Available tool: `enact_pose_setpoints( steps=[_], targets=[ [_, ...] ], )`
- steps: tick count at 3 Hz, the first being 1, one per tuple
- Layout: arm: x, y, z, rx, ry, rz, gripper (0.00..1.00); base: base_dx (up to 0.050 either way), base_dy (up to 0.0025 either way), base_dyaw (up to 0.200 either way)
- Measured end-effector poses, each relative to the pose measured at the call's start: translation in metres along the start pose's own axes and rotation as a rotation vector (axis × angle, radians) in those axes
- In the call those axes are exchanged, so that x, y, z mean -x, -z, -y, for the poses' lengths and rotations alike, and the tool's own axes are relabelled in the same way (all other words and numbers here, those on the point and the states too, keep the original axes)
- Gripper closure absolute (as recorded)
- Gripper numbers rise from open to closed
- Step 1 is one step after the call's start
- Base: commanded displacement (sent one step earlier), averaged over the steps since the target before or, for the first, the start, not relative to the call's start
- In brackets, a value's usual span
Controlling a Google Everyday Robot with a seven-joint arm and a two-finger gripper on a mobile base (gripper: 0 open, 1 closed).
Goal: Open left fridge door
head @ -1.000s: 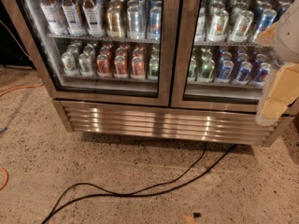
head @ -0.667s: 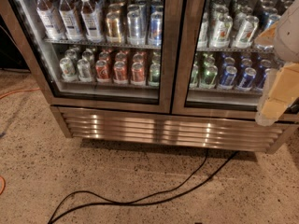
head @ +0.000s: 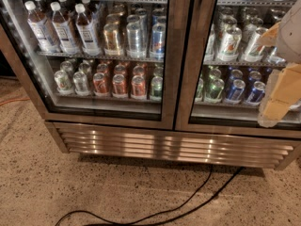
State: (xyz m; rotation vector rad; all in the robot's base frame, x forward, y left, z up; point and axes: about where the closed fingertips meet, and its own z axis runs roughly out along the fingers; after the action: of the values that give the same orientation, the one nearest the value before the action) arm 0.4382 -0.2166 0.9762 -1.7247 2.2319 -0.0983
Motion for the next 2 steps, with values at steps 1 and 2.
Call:
enact_pose_setpoints(
  steps=[1, 2],
  targets=[
    [0.0000, 0.0000, 0.0000, 0.000, 0.000, 0.000, 0.00, 0.050, 0.00000, 0.000],
    [0.0011, -0.0019, 0.0006, 0.003, -0.002, 0.004, 0.00, 0.000, 0.00000, 0.000]
  ],
)
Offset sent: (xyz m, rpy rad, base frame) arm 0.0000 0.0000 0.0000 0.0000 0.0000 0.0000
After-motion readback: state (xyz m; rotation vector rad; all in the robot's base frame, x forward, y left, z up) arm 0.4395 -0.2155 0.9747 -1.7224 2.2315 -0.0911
